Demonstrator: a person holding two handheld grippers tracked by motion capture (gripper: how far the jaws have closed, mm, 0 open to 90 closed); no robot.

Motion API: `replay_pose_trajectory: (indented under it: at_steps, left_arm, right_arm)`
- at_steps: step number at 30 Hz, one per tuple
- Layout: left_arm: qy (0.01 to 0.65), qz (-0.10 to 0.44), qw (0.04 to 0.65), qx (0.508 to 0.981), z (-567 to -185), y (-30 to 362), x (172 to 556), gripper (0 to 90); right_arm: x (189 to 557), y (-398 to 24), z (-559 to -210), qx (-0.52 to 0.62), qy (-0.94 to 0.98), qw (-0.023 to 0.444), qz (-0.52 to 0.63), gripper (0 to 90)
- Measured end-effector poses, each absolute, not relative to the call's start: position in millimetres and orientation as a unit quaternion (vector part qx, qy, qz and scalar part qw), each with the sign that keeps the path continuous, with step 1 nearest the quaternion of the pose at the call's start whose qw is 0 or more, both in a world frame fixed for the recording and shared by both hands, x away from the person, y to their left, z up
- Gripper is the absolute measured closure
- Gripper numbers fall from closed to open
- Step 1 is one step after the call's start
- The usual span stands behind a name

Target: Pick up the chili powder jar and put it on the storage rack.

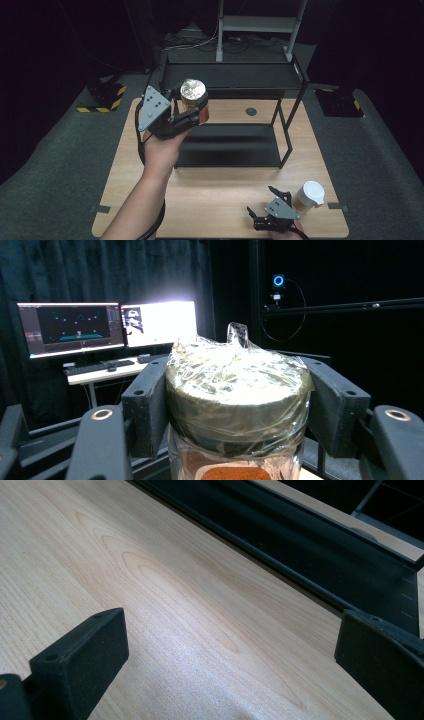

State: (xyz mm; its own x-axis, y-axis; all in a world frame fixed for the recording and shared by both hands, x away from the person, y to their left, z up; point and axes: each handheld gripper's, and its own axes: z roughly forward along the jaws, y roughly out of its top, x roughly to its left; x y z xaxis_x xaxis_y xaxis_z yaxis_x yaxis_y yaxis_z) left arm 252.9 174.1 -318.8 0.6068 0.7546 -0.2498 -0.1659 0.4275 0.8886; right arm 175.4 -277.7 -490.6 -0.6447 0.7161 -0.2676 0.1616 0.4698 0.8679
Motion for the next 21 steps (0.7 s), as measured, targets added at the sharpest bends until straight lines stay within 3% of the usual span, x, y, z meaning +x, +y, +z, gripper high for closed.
replay_pose_trajectory:
  at_steps: [21]
  left_arm:
    - [0.336,0.312,0.774,0.438,-300.0,161.4,281.2,34.3]
  right_arm:
    - [174.5,-276.5,-490.5,0.271,0.798,0.319,0.433,0.0]
